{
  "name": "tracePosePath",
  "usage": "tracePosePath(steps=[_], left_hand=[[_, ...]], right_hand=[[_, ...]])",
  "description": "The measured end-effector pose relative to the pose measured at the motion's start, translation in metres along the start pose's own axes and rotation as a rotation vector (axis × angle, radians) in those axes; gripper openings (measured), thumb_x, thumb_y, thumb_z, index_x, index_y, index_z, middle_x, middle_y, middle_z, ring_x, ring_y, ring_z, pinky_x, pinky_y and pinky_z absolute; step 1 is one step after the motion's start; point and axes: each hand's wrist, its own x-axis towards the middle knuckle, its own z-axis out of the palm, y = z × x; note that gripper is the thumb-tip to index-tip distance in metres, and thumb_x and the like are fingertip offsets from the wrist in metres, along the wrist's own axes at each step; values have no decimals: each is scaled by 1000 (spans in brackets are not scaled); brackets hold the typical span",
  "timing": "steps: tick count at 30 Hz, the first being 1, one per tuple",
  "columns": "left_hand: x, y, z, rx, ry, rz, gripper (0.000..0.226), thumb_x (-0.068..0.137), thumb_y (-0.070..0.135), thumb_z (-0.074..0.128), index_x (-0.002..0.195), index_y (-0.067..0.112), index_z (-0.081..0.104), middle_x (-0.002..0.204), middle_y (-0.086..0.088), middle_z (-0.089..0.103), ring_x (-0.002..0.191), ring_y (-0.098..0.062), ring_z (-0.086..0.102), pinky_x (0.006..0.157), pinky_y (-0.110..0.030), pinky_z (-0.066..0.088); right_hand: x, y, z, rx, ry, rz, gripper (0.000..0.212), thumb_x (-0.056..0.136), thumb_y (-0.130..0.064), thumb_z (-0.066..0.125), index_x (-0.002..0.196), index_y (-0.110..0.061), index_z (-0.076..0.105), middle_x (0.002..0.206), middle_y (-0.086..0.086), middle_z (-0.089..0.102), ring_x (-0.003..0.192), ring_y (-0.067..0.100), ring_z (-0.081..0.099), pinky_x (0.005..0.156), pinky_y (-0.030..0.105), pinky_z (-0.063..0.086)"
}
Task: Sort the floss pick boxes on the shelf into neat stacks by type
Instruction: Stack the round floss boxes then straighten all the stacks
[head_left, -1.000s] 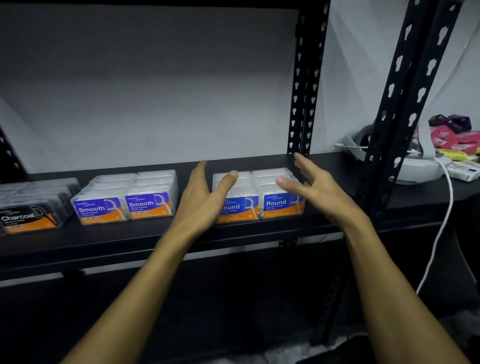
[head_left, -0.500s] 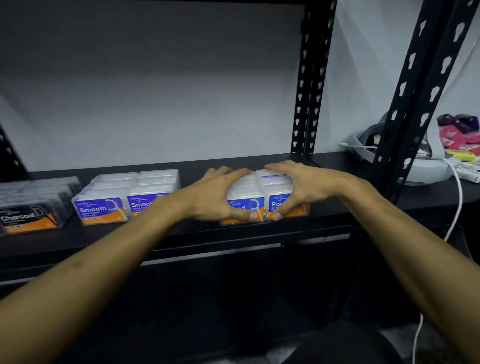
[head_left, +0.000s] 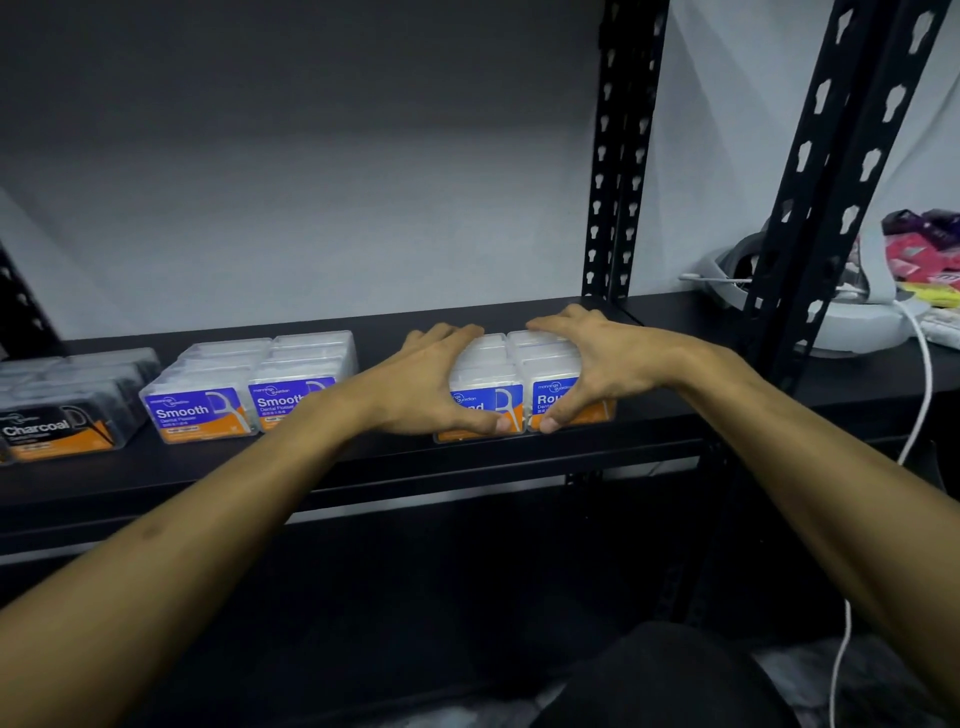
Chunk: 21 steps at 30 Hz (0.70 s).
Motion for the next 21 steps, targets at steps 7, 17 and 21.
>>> tracePosePath(steps=[7,17,21], left_hand=[[-1,2,0,-12,-10,-7,112,67,69,77,154,26,21,141,2,39,122,-18,37,104,-37,39],[-2,6,-3,43,-12,10,110,68,69,76,154,25,24,149,-1,38,131,-24,37,109,-37,35],[-4,6,-5,63,-30,2,111,68,71,73,155,23,23,153,-1,35,135,-25,34,112,-43,36]], right_hand=[[1,3,2,3,2,4,124,54,-58,90,154,-29,23,137,-2,36,130,18,33,112,40,36],[2,3,2,-33,-11,3,130,54,-62,88,158,-23,19,152,0,32,139,20,33,117,37,31],[-1,1,4,-22,4,-8,129,56,-60,88,158,-21,20,155,-2,31,142,15,30,118,29,26]])
